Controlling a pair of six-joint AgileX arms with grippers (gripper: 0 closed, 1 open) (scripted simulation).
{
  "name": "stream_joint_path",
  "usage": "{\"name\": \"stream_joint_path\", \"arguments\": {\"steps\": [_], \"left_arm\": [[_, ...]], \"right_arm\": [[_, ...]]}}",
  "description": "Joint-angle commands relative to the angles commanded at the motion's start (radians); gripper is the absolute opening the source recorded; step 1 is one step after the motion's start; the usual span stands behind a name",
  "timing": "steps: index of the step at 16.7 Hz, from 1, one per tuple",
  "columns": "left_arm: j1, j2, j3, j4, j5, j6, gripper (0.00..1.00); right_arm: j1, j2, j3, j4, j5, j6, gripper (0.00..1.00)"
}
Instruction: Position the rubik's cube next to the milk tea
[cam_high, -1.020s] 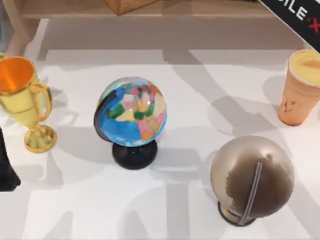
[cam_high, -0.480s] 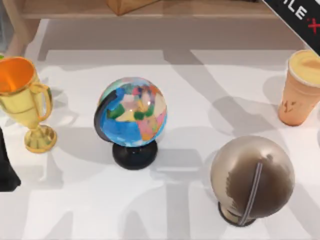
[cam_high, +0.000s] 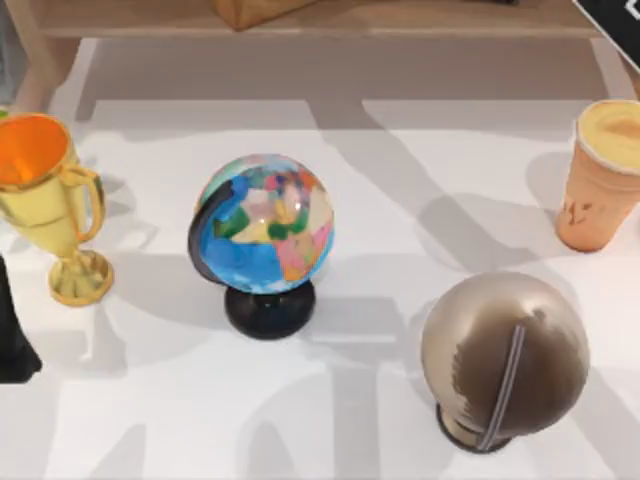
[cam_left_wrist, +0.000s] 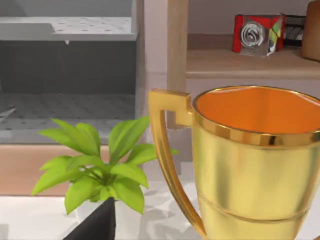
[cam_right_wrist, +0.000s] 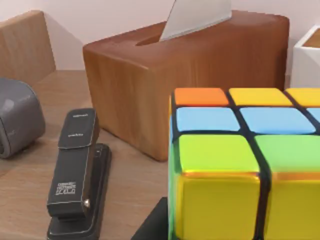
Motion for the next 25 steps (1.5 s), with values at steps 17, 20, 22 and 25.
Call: {"name": "stream_joint_path", "arguments": {"steps": [17,20,22,25], "left_arm": [[0.0,0.0,0.0,0.0,0.0,0.0,1.0],[0.0,0.0,0.0,0.0,0.0,0.0,1.0],[0.0,0.0,0.0,0.0,0.0,0.0,1.0],[0.0,0.0,0.0,0.0,0.0,0.0,1.0]], "right_arm": [[-0.268,0.166,-0.341,-0.936,-0.434,0.303,0.0],[-0.276,0.17,-0.345,-0.944,-0.435,0.302,0.0],[-0.272,0.17,-0.344,-0.942,-0.433,0.303,0.0],[-0.27,0.168,-0.344,-0.939,-0.435,0.303,0.0]]}}
